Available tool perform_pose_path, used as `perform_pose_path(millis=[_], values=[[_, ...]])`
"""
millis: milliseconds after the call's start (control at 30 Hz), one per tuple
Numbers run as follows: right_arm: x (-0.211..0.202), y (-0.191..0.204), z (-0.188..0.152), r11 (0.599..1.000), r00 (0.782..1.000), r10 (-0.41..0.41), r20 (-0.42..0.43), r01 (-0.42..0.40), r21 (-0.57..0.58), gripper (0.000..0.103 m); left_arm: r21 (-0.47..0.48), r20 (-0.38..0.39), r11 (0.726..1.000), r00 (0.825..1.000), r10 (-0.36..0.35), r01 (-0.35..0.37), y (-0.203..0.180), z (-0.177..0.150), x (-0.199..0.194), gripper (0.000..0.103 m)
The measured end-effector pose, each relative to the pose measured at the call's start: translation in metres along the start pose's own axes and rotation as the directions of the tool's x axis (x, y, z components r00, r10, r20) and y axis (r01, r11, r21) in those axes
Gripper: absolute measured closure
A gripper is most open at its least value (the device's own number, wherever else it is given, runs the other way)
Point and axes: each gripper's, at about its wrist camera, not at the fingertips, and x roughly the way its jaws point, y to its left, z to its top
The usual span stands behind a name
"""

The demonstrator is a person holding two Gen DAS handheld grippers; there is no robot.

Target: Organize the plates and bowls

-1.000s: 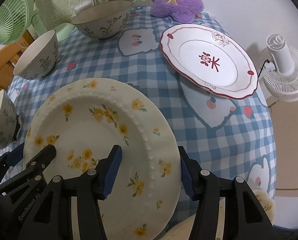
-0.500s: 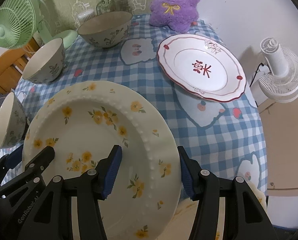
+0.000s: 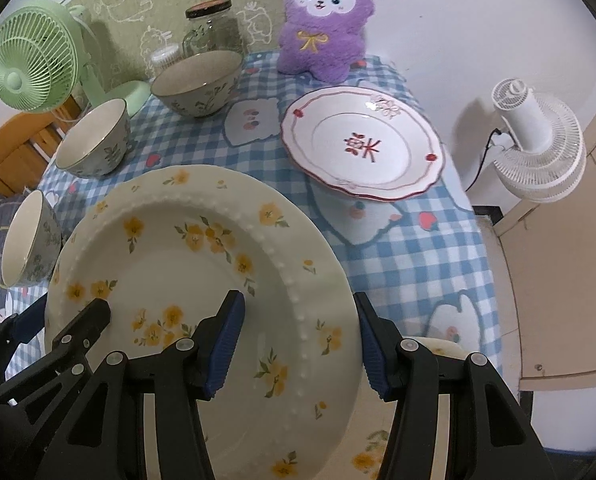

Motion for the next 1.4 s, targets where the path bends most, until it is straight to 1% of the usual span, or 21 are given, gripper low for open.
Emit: perform_pose_path(millis=[300,600,767,933,1400], values=[[-0.018,-0.025,-0.021,1.000,1.000,-0.030,0.008,0.030,0.009,0.046,0.009,0.001,0.999,0.999,-0.032,0.032,-0.024,-0.022,-0.014,0.048],[-0.028,-0.049,-0.045,0.999,0.999,-0.042,0.004,0.042,0.023,0.046,0.021,-0.002,0.999,0.999,-0.046,0.046,-0.046,-0.045,-0.024,0.048],[-0.030,-0.063,-0.059,0.998,0.999,-0.047,-0.005,0.047,0.038,0.046,0.042,0.001,0.998,0.998,-0.055,0.055,-0.058,-0.054,-0.026,0.048],[-0.030,-0.076,-0.072,0.997,0.998,-0.056,-0.019,0.057,0.051,0.046,0.056,-0.011,0.996,0.998,-0.067,0.067,-0.072,-0.064,-0.025,0.048],[-0.026,-0.104,-0.094,0.993,0.995,-0.087,-0.051,0.091,0.076,0.046,0.086,-0.052,0.992,0.995,-0.086,0.090,-0.099,-0.084,-0.018,0.049]])
